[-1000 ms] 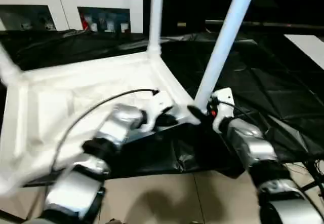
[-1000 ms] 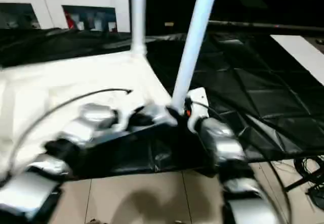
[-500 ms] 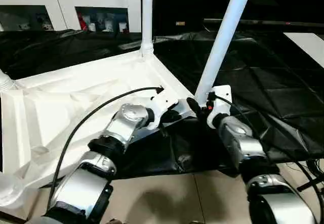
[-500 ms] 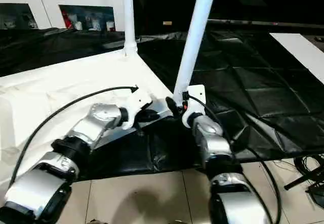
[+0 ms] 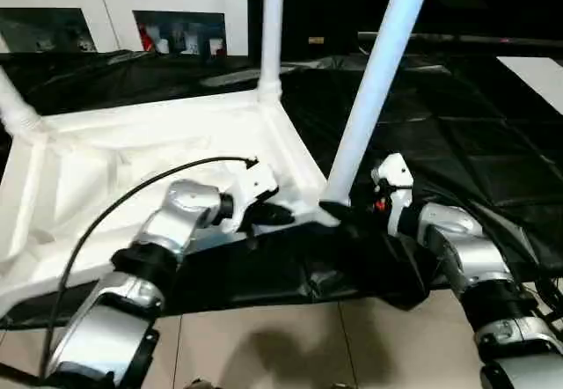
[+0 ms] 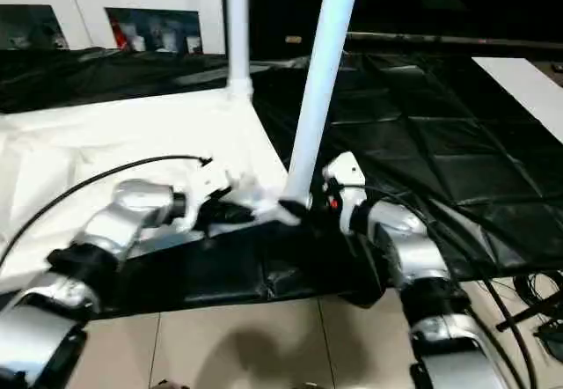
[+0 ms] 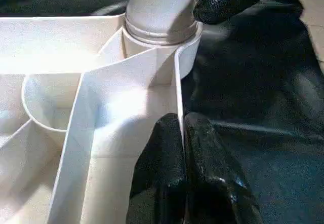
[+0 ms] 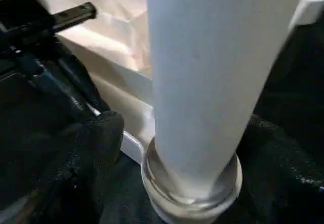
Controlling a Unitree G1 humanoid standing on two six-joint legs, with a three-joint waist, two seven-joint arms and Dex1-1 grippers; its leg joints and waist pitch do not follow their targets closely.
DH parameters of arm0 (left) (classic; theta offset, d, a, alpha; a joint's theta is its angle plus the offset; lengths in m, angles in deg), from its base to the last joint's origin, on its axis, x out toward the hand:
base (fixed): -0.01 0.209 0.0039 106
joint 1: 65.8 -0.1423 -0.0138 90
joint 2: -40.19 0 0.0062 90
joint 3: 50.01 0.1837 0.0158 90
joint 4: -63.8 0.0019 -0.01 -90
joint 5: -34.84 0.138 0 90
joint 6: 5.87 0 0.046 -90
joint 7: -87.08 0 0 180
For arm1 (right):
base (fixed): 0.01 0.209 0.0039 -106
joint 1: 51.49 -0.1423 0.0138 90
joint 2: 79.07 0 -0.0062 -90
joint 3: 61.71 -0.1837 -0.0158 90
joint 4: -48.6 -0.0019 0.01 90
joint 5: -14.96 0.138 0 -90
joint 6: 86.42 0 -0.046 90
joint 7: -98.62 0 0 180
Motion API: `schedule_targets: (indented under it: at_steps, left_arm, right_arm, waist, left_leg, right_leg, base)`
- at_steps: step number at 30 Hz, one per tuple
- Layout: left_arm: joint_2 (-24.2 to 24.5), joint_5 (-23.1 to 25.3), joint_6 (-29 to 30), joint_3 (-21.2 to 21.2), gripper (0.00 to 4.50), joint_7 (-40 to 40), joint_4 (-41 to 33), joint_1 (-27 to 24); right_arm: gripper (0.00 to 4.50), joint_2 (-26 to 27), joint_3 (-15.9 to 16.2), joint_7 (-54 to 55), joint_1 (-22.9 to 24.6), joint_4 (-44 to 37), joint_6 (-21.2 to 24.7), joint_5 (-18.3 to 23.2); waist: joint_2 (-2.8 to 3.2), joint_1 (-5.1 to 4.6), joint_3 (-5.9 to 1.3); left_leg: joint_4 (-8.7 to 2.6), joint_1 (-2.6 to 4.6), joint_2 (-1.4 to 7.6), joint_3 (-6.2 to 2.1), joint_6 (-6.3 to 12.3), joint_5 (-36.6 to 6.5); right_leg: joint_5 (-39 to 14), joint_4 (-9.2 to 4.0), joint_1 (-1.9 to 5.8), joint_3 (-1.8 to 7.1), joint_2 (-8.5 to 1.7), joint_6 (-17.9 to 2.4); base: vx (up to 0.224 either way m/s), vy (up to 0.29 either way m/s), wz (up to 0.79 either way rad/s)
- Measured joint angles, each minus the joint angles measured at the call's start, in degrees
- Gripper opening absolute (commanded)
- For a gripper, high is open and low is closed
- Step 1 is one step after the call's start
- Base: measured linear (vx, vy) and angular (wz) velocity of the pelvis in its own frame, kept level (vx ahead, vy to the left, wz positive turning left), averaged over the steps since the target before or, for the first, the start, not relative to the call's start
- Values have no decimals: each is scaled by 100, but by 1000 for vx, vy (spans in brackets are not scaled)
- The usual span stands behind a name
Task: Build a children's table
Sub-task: Rotate leg to tighten
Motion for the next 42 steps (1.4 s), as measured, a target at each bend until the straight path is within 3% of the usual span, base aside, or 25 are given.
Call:
schedule_targets:
  at_steps: [2,16,23,26,36,42]
  left_arm:
    - [48,-21,6,5,0,122,-96,-64]
    - [159,-73,162,26,0,452,-468,-261]
    - [166,-81,273,26,0,450,-591,-322]
    - [58,-6,250,25,0,94,-453,-252]
    - [-1069,411,401,4,0,-2103,696,469]
    - [-1210,420,386,-67,0,-2391,916,584]
  right_arm:
    - [344,-15,32,-129,3,-39,53,21]
    - [213,-108,81,-437,17,-129,219,72]
    - [197,-128,97,-454,56,-200,244,60]
    - [197,82,-46,83,24,-23,220,13]
    - [195,1148,-827,3404,-538,911,161,-159]
    - [195,1296,-825,3879,-822,1315,-93,-367]
  waist:
    - [0,13,0]
    - [-5,87,2]
    - [-7,88,1]
    - [-16,79,-4]
    - [-38,-2,-8]
    - [-29,-27,-12]
  left_leg:
    - [0,0,0,0,0,0]
    - [1,1,0,3,0,0]
    - [6,2,0,3,0,0]
    - [14,13,0,3,0,0]
    - [22,20,-7,2,-1,0]
    - [14,17,-7,-3,-1,0]
  right_leg:
    - [0,0,0,0,0,0]
    - [-3,0,0,2,0,3]
    - [-8,0,2,3,0,5]
    - [-7,6,11,5,-1,4]
    - [-21,-7,24,9,-6,28]
    - [-15,-4,21,3,-6,29]
  base:
    - [0,0,0]
    - [0,0,0]
    - [0,0,0]
    - [0,0,0]
    - [0,0,0]
    - [0,0,0]
